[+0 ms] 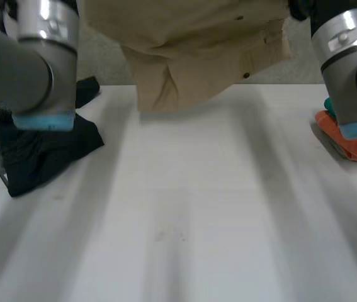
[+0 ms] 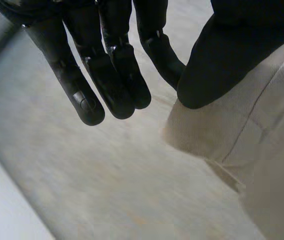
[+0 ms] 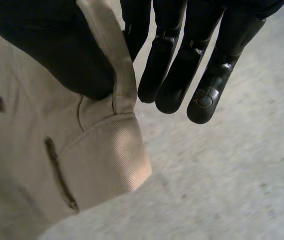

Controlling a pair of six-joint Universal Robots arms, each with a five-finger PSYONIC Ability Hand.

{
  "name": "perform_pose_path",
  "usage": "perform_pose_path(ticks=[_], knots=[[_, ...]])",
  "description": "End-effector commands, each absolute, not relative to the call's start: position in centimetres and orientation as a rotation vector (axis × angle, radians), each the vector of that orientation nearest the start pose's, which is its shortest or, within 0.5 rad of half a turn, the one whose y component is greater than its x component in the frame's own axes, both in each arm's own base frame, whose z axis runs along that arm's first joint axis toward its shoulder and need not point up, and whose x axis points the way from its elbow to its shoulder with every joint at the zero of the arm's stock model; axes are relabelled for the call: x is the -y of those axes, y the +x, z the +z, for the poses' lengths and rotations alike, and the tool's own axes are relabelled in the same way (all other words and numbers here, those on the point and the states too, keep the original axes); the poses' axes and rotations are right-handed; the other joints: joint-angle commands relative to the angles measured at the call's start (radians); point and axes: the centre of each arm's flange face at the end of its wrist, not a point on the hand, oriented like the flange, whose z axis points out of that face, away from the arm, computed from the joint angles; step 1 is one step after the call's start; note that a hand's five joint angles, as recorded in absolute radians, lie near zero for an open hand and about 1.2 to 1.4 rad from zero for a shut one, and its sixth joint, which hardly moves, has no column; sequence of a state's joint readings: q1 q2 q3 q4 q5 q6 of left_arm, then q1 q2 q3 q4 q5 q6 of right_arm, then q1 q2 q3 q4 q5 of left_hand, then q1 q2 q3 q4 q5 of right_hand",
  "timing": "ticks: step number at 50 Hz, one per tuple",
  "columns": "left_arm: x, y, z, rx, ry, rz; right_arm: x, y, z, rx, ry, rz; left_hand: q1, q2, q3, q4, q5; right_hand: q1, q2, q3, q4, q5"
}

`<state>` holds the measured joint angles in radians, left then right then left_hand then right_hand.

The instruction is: Fold the laundry.

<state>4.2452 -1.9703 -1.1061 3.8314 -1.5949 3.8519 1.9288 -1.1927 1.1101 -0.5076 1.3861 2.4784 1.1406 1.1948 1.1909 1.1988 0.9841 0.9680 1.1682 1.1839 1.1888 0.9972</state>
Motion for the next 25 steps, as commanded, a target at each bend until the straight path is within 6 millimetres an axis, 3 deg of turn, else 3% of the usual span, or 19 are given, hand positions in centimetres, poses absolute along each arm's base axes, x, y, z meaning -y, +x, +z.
perform_pose_path(ticks=[1,8,9,12,16,18,25], knots=[[30.8,-30.5,27.8,-1.451,0.939,-2.386,31.7,29.6,29.1,-1.632,-1.239,-2.494,0.256,0.201,0.205,0.197,0.238,0.428,0.228,0.212,0.207,0.225],[25.3,-30.3,19.7,-1.700,1.188,-2.177,29.1,29.1,21.6,-1.919,-1.395,-2.103,0.256,0.201,0.205,0.197,0.238,0.428,0.228,0.212,0.207,0.225],[24.8,-30.4,19.2,-1.715,1.212,-2.161,28.8,28.9,20.0,-1.970,-1.418,-2.028,0.256,0.201,0.205,0.197,0.238,0.428,0.228,0.212,0.207,0.225],[22.8,-30.3,17.6,-1.769,1.286,-2.099,28.2,28.6,18.4,-2.027,-1.442,-1.938,0.256,0.201,0.205,0.197,0.238,0.428,0.228,0.212,0.207,0.225],[20.7,-29.4,16.8,-1.852,1.345,-1.970,26.9,27.6,16.8,-2.108,-1.491,-1.805,0.256,0.201,0.205,0.197,0.238,0.428,0.228,0.212,0.207,0.225],[20.0,-28.8,17.3,-1.878,1.337,-1.924,25.8,27.2,16.2,-2.145,-1.548,-1.714,0.256,0.201,0.205,0.197,0.238,0.428,0.228,0.212,0.207,0.225],[16.2,-26.2,19.0,-2.001,1.411,-1.682,21.7,25.4,18.3,-2.206,-1.708,-1.502,0.256,0.201,0.205,0.197,0.238,0.428,0.228,0.212,0.207,0.225]])
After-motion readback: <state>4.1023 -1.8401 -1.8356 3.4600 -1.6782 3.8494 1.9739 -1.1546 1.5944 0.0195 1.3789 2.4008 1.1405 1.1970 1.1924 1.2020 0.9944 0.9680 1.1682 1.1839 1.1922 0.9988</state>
